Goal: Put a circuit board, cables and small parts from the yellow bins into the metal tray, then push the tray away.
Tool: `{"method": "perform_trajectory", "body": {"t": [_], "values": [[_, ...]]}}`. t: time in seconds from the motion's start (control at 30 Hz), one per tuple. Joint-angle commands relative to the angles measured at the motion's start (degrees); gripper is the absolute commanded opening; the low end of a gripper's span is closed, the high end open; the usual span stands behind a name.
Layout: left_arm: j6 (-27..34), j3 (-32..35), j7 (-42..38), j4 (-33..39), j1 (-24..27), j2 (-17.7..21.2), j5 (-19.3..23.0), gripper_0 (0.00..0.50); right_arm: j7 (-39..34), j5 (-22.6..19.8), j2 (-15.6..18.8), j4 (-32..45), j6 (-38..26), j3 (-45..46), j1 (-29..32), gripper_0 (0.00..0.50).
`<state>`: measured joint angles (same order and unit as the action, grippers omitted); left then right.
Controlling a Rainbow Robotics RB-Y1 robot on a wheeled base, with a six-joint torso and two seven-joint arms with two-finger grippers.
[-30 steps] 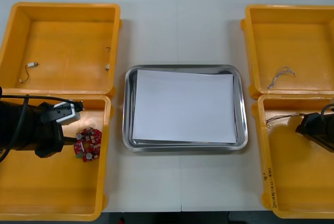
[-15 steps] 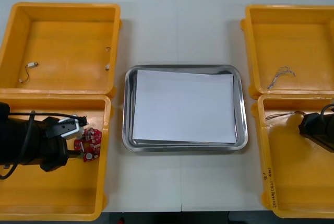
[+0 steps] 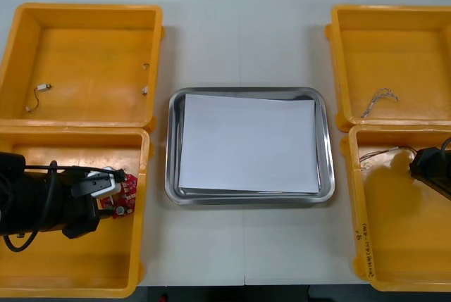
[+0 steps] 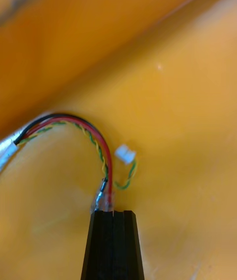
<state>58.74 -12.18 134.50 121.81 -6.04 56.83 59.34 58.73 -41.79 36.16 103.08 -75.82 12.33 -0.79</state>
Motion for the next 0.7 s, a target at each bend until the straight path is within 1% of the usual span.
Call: {"method": "perform_trajectory", "body": {"t": [0.03, 0.1, 0.2, 0.4, 0.43, 0.47, 0.5, 0.53, 0.57, 0.6, 0.63, 0.67, 0.7], "values": [[-0.73, -0.56, 3.4, 0.8, -2.49, 2.23, -0.72, 0.5, 0.77, -1.37, 0.23, 0.99, -1.43, 4.11, -1.67, 0.0], [-0.73, -0.56, 3.4, 0.8, -2.75, 2.23, -0.8, 0.5, 0.86, -1.89, 0.23, 1.95, -3.72, 5.43, -2.02, 0.0], [-0.73, -0.65, 3.4, 0.71, -2.92, 2.23, -0.98, 0.5, 1.03, -1.81, 0.23, 2.66, -5.39, 5.96, -2.11, 0.0], [-0.73, -1.0, 3.31, 0.53, -3.1, 2.23, -1.51, 0.5, 1.03, -1.72, 0.05, 2.75, -4.68, 4.37, -2.02, 0.004], [-0.73, -1.09, 3.31, 0.53, -3.1, 2.23, -1.59, 0.5, 0.86, -1.72, -0.12, 2.66, -4.42, 4.11, -2.02, 0.098], [-0.73, -1.27, 3.31, 0.44, -3.1, 2.23, -1.77, 0.5, 0.59, -1.72, -0.3, 2.66, -3.98, 4.02, -2.02, 0.205], [-0.82, -1.44, 3.22, 0.44, -3.1, 2.23, -1.86, 0.5, 0.51, -1.72, -0.47, 2.66, -3.72, 3.93, -2.02, 0.242], [-0.91, -1.53, 3.14, 0.44, -3.1, 2.14, -1.86, 0.5, 0.42, -1.81, -0.47, 2.66, -3.63, 3.93, -2.11, 0.264], [-1.0, -1.71, 3.05, 0.44, -3.1, 2.23, -2.03, 0.5, 0.42, -1.72, -0.56, 2.66, -3.36, 3.93, -2.11, 0.32], [-1.08, -1.8, 2.96, 0.27, -3.1, 2.23, -2.21, 0.5, 0.42, -1.72, -0.65, 2.66, -3.1, 3.93, -2.2, 0.393], [-1.17, -1.97, 2.96, 0.27, -3.1, 2.23, -2.3, 0.5, 0.42, -1.81, -0.65, 2.66, -3.1, 3.93, -2.11, 0.454], [-1.26, -2.15, 2.78, 0.18, -3.1, 2.14, -2.47, 0.5, 0.42, -1.72, -0.74, 2.66, -3.1, 3.93, -2.29, 0.5], [-1.35, -2.23, 2.78, 0.09, -3.01, 2.23, -2.47, 0.5, 0.42, -1.72, -0.83, 2.66, -3.1, 3.93, -2.29, 0.5]]}}
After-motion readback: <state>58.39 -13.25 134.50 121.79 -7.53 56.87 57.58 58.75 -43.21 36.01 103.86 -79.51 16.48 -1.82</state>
